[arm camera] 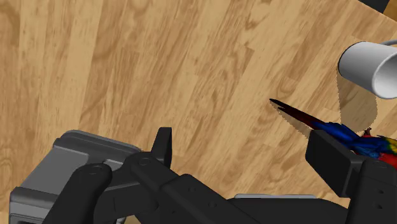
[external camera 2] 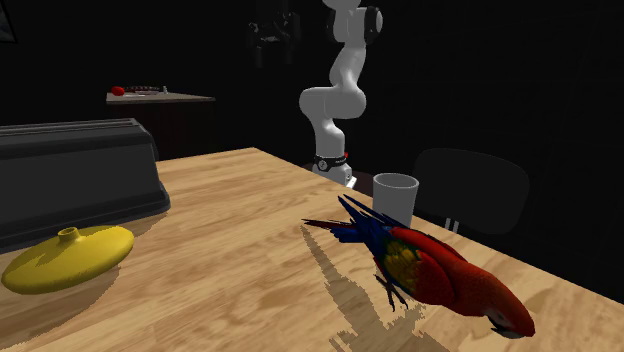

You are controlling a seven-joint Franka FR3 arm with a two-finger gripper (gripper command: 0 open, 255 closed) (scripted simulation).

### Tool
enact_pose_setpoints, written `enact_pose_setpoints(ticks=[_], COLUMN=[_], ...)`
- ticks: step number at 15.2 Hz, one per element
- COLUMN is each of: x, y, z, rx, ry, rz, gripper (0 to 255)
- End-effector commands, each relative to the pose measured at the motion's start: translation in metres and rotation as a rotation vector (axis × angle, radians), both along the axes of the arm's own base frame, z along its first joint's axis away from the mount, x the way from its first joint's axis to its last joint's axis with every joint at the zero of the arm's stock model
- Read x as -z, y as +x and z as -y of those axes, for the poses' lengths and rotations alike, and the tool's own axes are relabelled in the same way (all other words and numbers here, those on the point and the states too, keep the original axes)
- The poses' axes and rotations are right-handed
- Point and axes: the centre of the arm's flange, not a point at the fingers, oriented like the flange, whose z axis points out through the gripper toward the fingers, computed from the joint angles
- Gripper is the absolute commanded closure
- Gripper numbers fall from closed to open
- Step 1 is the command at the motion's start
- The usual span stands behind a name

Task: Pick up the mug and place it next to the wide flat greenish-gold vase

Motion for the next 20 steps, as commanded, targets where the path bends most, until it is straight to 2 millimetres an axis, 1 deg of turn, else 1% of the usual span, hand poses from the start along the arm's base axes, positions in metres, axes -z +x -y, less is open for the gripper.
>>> enact_pose_setpoints(ticks=[1, 20], x=[0.000, 0.151], y=[0.000, 0.026], z=[0.000, -0.196], rx=[0.000, -0.037], ry=[0.000, 0.012], rz=[0.000, -0.012], gripper=[0, 0])
